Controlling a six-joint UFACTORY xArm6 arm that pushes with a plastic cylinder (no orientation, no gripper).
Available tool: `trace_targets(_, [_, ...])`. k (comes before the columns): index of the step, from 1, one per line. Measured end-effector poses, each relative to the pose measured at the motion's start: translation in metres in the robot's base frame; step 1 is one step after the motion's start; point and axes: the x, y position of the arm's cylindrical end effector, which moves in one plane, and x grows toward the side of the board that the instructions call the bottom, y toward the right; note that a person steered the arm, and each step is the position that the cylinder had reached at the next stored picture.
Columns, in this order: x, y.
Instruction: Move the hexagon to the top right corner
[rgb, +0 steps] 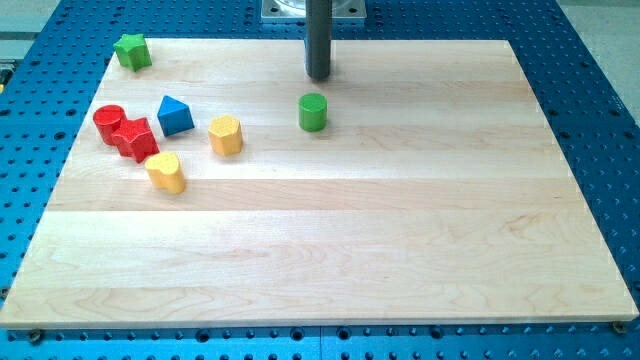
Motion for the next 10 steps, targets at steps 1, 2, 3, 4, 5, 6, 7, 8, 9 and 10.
trace_targets(1, [0.0,0.002])
trace_targets(2, [0.0,0.002])
trace_targets(3, [0.009,-0.026])
trace_targets(4, [0.027,-0.095])
trace_targets(5, [0.066,-0.17])
trace_targets(6, [0.123,-0.186])
trace_targets(7, [0.15,-0.178])
trace_targets(8, [0.145,-0.132])
trace_targets(9, [0.164,-0.134])
trace_targets(10, [0.152,-0.122])
